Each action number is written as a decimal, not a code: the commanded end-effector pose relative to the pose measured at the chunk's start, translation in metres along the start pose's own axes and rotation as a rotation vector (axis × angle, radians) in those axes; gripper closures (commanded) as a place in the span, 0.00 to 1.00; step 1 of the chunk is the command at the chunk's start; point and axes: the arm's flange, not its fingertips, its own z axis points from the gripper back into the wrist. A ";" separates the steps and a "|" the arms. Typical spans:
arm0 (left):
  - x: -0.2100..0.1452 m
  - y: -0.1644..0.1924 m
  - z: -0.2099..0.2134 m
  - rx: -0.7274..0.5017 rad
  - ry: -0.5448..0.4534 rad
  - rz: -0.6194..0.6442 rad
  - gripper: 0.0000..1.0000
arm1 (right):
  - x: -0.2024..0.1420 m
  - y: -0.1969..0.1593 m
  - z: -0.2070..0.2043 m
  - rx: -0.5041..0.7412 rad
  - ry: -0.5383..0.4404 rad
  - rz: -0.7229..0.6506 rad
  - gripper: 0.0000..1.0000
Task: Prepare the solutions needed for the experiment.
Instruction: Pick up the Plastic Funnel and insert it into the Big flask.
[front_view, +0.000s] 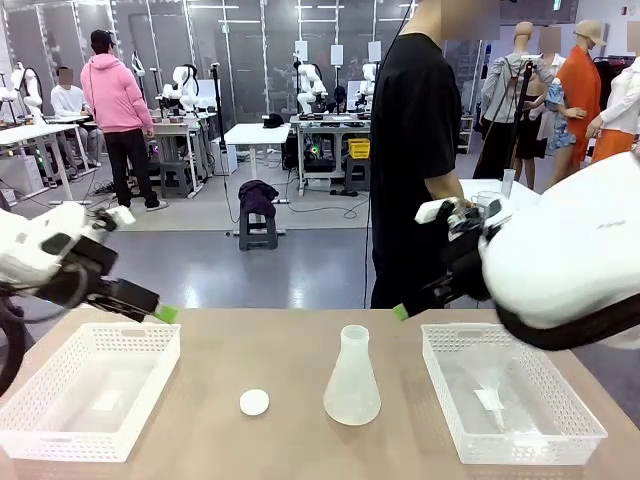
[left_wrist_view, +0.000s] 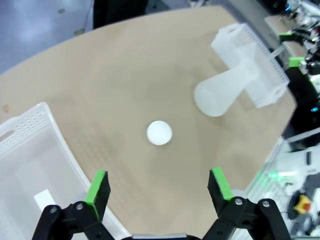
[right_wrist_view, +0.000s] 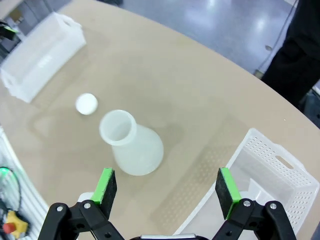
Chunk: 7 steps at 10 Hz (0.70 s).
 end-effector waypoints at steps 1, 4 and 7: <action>-0.009 0.014 0.021 -0.148 -0.027 0.114 0.00 | -0.037 -0.006 0.025 0.181 -0.048 -0.047 0.00; -0.012 0.026 0.060 -0.347 -0.118 0.351 0.00 | -0.040 -0.023 0.053 0.491 -0.169 -0.257 0.00; -0.020 0.031 0.074 -0.537 -0.221 0.520 0.00 | -0.047 -0.034 0.061 0.582 -0.168 -0.429 0.00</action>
